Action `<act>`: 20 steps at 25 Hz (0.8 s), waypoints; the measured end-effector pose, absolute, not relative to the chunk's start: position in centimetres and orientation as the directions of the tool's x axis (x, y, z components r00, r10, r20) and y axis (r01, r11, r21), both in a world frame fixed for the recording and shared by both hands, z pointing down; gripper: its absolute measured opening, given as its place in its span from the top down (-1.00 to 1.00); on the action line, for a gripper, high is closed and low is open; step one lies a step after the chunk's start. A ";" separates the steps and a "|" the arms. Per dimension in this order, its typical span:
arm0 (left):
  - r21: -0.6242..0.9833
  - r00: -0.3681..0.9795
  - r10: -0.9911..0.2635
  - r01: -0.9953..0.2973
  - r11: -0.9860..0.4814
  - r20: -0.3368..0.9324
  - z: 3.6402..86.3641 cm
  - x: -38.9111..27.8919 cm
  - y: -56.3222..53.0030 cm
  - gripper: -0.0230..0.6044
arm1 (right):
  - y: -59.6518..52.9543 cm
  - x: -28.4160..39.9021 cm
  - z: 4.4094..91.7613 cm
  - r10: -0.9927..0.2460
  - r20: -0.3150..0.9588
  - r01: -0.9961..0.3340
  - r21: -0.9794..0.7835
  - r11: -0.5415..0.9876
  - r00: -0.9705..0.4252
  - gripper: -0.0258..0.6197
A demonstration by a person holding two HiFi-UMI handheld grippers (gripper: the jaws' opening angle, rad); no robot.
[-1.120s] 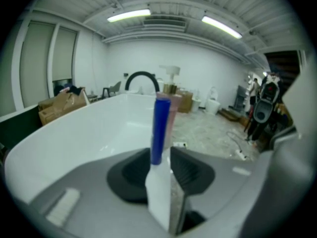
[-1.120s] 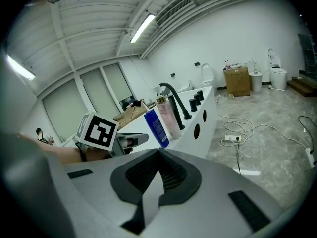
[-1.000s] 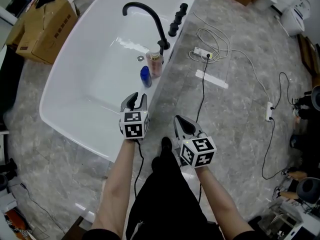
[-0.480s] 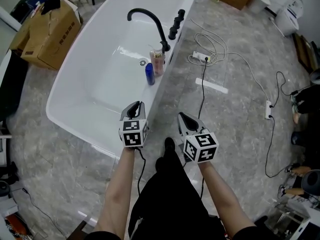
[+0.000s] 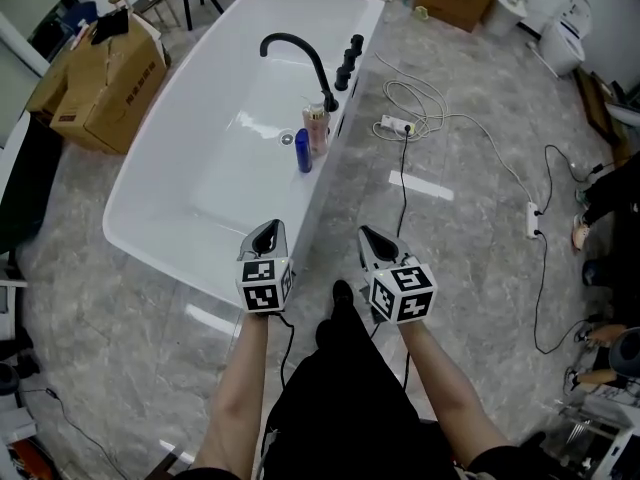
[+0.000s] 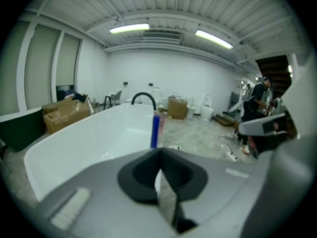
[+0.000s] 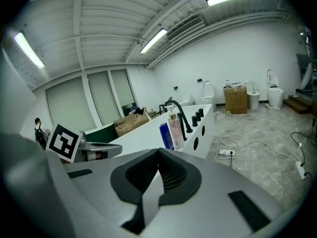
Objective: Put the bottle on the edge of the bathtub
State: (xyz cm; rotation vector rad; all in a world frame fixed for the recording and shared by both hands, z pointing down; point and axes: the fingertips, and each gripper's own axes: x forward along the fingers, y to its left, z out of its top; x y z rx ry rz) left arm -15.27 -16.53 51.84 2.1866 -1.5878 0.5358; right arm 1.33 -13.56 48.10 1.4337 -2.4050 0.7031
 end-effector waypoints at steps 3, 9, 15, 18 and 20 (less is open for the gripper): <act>0.092 0.285 -0.817 -0.956 -0.278 0.501 51.1 -15.7 -15.4 0.90 | -12.8 1.5 47.9 -0.757 0.445 -0.878 -0.264 0.400 -0.479 0.91; 0.084 0.296 -0.828 -0.953 -0.291 0.476 49.3 -16.5 -12.5 0.90 | -11.1 1.9 47.2 -0.767 0.438 -0.883 -0.256 0.393 -0.469 0.91; 0.085 0.305 -0.852 -0.951 -0.298 0.426 46.7 -16.9 -10.8 0.90 | -9.8 1.9 46.1 -0.774 0.424 -0.882 -0.249 0.399 -0.470 0.91; 0.092 0.307 -0.861 -0.951 -0.296 0.405 45.8 -16.8 -10.2 0.90 | -9.4 2.0 45.8 -0.774 0.417 -0.879 -0.255 0.403 -0.476 0.91; 0.094 0.307 -0.866 -0.951 -0.294 0.394 45.4 -16.8 -9.7 0.90 | -9.1 1.9 45.7 -0.776 0.410 -0.877 -0.256 0.407 -0.480 0.91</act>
